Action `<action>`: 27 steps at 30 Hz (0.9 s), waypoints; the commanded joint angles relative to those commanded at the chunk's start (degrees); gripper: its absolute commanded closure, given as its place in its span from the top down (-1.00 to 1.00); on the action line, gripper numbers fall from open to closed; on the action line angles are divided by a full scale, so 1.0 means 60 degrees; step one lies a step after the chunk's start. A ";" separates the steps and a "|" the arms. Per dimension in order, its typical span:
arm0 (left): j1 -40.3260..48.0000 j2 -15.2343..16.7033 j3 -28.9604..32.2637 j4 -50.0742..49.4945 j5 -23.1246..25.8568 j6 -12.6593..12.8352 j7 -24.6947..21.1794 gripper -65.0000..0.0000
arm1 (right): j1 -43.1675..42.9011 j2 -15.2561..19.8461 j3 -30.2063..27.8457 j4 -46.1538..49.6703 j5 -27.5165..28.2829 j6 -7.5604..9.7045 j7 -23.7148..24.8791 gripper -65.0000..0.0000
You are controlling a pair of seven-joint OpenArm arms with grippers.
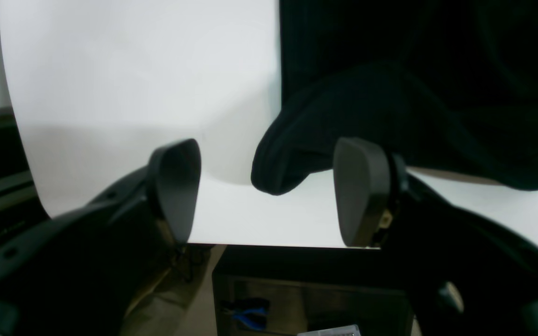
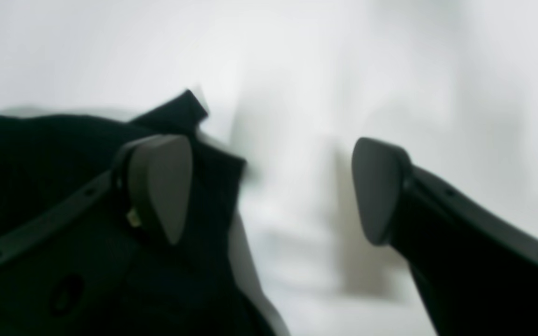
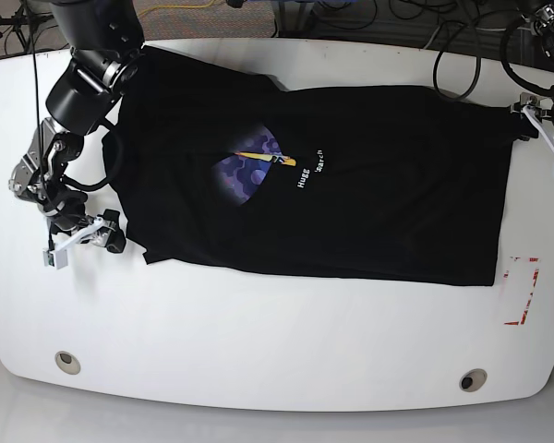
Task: Fold the T-shirt properly
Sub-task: 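Lower the right gripper along the shirt's side and grasp the edge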
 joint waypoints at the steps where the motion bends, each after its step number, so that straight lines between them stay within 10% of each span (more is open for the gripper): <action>1: -0.0015 0.0000 0.0000 0.0000 0.0000 0.0000 0.0000 0.26 | 0.0059 0.0015 -0.0103 -0.0190 0.0000 0.0000 0.0234 0.54; 27: -0.0264 -0.0015 0.0059 0.0000 0.0015 0.0000 0.0000 0.26 | 0.0103 -0.0703 -0.0278 -0.1319 -0.0059 0.0000 0.0879 0.05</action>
